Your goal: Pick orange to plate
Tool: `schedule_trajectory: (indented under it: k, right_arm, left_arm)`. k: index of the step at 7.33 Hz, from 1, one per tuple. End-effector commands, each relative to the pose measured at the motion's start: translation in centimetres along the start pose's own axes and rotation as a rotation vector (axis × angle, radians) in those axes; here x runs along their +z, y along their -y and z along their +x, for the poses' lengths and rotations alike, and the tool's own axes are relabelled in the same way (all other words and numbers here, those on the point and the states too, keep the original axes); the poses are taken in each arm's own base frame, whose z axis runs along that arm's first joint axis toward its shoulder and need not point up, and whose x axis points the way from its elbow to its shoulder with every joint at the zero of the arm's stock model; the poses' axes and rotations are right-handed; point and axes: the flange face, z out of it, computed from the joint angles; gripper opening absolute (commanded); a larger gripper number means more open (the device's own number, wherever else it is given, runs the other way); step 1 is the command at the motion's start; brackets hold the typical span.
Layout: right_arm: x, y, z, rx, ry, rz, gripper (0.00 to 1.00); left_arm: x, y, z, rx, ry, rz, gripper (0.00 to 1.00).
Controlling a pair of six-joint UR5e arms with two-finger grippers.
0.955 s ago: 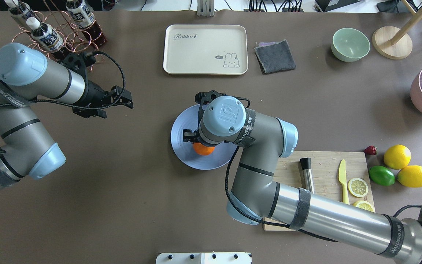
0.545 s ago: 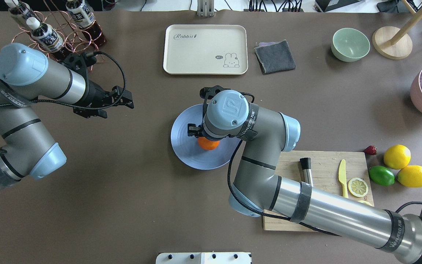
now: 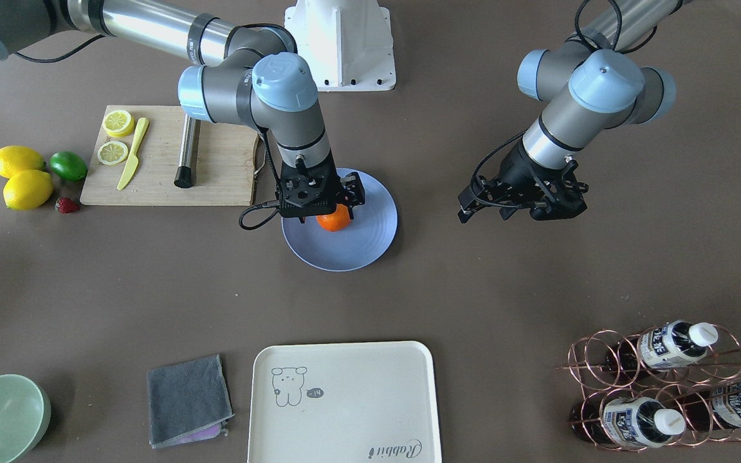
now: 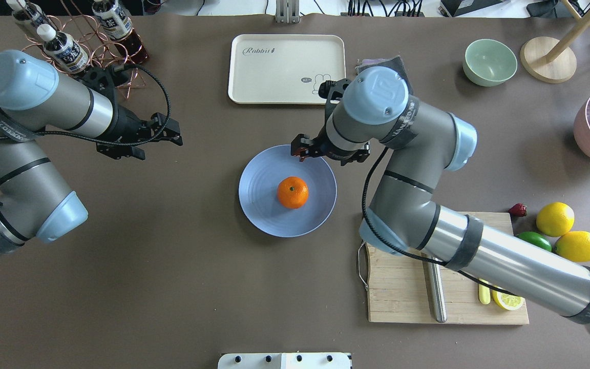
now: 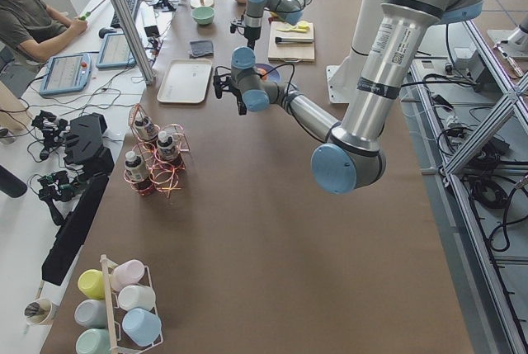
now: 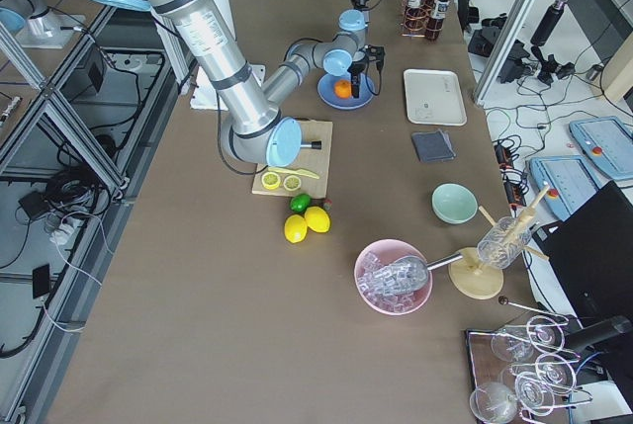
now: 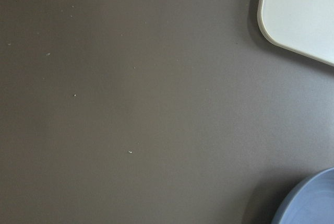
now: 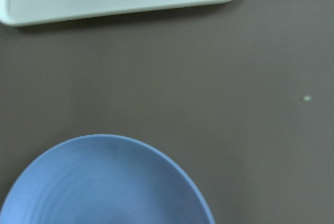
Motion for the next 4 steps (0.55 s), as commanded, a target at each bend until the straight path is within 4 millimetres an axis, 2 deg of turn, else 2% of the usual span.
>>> schedule_trajectory:
  k: [1,2,3,4]
  right_arm:
    - [-8.9,6.3,17.0,-0.1,0.017,-0.023,1.0]
    - [-12.6,8.7,25.1,-0.142,0.023,-0.024,1.0]
    - [-15.5,9.5,33.1,-0.178,0.001,-0.019,1.0]
    - [-18.2,10.0,39.4,-0.233,-0.049,-0.045,1.0]
  left_arm:
    - [-4.5,4.0,-1.9,0.08,0.047,0.008,0.97]
    - [-8.0,6.0,-3.8,0.134,0.128,-0.003,0.97]
    - [-12.4,7.8,-6.4,0.213,0.217,-0.023,0.97]
    - [-14.9,8.9,-11.2,0.314,0.291,-0.06,0.97]
